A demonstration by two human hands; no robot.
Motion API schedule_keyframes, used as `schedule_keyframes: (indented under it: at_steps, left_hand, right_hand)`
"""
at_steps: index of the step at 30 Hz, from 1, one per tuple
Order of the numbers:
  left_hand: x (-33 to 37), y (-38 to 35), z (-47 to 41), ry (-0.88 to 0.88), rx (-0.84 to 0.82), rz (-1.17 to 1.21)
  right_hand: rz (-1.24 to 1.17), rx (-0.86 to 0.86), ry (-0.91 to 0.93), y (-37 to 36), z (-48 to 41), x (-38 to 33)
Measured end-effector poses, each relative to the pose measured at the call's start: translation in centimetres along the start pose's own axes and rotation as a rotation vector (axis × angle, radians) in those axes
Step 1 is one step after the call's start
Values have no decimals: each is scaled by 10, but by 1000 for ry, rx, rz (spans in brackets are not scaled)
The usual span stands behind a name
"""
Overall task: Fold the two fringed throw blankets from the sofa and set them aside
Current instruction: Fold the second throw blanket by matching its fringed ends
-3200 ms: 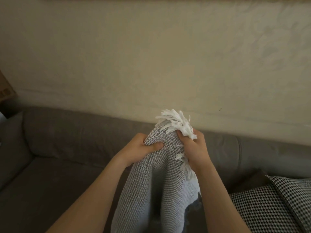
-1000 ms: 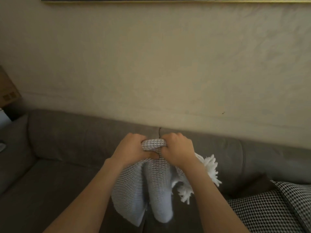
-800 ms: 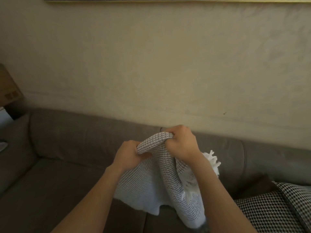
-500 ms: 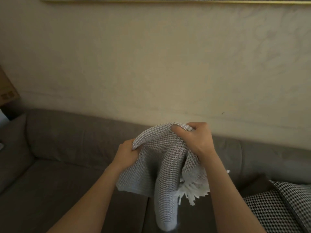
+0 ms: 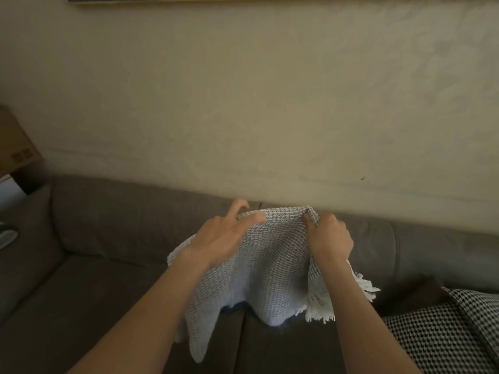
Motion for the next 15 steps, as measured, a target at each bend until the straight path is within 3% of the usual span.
schedule_keyframes:
  at_steps: [3,6,9,15]
  left_hand:
    - [9,-18,1,-21,-103,-88]
    - [13,-29,-5,-6,-217,-72]
    - [17,-34,-8,29,-324,64]
    - [16,-41,-22,214,-376,453]
  right_hand:
    - [-1,28,-38,5,-5,2]
    - [1,45,37,9,-8,-3]
    - [9,60,116,14,-7,-11]
    - [43,67,238,15,-5,-18]
Point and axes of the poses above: each hand's wrist, its own z-axis away from the middle knuckle, its own y-axis out of the back of the hand, x = y × z, the point moved 9 cm from there along -z, towards the middle knuckle, and after that the axes turned 2 degrees about y, right-handed, at the moved point
